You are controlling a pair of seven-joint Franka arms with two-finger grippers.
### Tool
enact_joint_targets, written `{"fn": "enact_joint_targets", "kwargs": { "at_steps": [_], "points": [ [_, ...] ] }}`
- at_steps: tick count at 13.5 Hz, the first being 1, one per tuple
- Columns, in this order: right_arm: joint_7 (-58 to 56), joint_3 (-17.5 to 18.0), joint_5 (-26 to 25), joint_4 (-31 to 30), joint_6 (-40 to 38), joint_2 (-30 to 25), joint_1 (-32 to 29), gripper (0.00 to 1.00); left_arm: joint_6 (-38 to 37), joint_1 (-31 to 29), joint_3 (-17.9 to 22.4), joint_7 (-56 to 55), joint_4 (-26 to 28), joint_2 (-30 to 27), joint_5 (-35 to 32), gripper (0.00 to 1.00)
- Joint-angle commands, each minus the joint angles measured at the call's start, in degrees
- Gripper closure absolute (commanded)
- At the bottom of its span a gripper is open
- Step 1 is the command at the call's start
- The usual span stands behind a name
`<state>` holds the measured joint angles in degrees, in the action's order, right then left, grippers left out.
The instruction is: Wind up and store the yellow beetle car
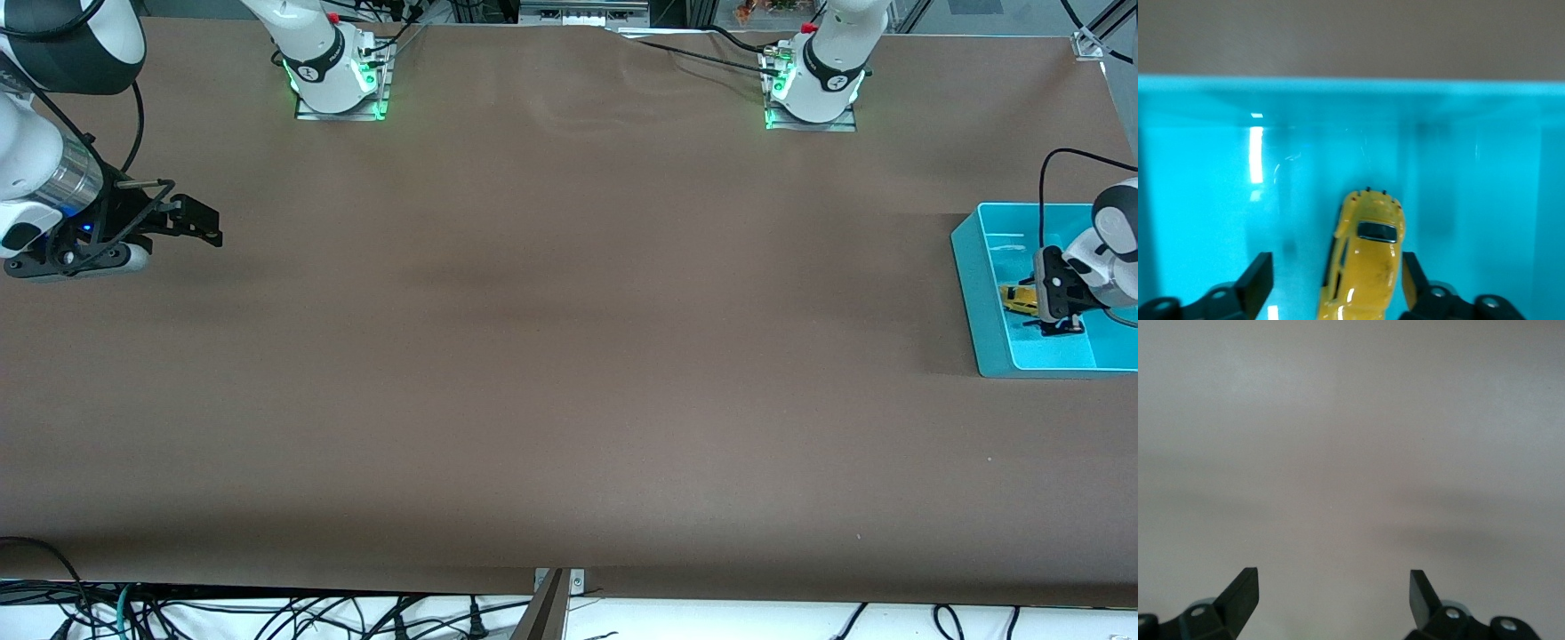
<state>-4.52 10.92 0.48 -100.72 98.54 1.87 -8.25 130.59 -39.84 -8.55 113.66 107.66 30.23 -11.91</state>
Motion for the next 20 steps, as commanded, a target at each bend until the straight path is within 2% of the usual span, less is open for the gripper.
{"fn": "enact_joint_targets", "kwargs": {
  "at_steps": [1, 3, 4, 6, 8, 11, 12, 14, 16, 18, 20],
  "points": [
    [0.47, 0.07, 0.13, 0.97, -0.63, 0.32, -0.10, 0.00, -13.29, 0.29, -2.34, -4.90, -6.29, -5.08, 1.63, 0.00],
    [0.47, 0.07, 0.13, 0.97, -0.71, 0.32, -0.10, 0.00, -26.81, 0.29, -4.54, -9.31, -14.63, -5.27, 1.54, 0.00],
    [0.47, 0.07, 0.13, 0.88, -0.98, 0.24, -0.10, 0.00, -30.97, 0.46, -5.25, -12.55, -17.72, -5.27, 1.37, 0.00],
    [0.47, 0.07, 0.13, 0.97, -0.46, 0.32, -0.10, 0.00, -35.47, 0.46, -8.40, -18.79, -21.86, -5.35, 1.54, 0.00],
    [0.47, 0.07, 0.22, 0.97, -0.36, 0.32, -0.18, 0.00, -38.47, 0.55, -12.70, -31.32, -26.07, -5.44, 1.54, 0.00],
    [0.39, -0.28, 0.48, 0.97, -0.54, 0.24, -0.36, 0.00, -43.56, 0.46, -20.87, -49.44, -29.52, -5.44, 1.89, 0.00],
    [0.39, -0.28, 0.57, 1.06, -0.36, 0.32, -0.45, 0.00, -43.75, 0.55, -22.12, -53.41, -29.96, -6.40, 3.03, 0.00],
    [0.47, -0.20, 0.66, 1.06, 0.07, 0.50, -0.19, 0.00, -44.02, 3.26, -21.78, -61.85, -29.53, -8.51, 5.13, 0.00],
    [0.56, -0.11, 1.01, 1.06, 0.16, 0.59, -0.01, 0.00, -43.84, 5.98, -20.12, -67.56, -28.82, -9.66, 10.40, 0.00],
    [0.56, -0.11, 1.01, 1.06, 0.16, 0.68, -0.01, 0.00, -43.84, 12.81, -16.43, -77.04, -28.39, -12.81, 10.77, 0.00],
    [0.47, -0.11, 1.01, 1.06, 0.16, 0.76, -0.01, 0.00, -43.75, 20.82, -11.08, -86.54, -26.72, -15.97, 10.86, 0.00]
  ]
}}
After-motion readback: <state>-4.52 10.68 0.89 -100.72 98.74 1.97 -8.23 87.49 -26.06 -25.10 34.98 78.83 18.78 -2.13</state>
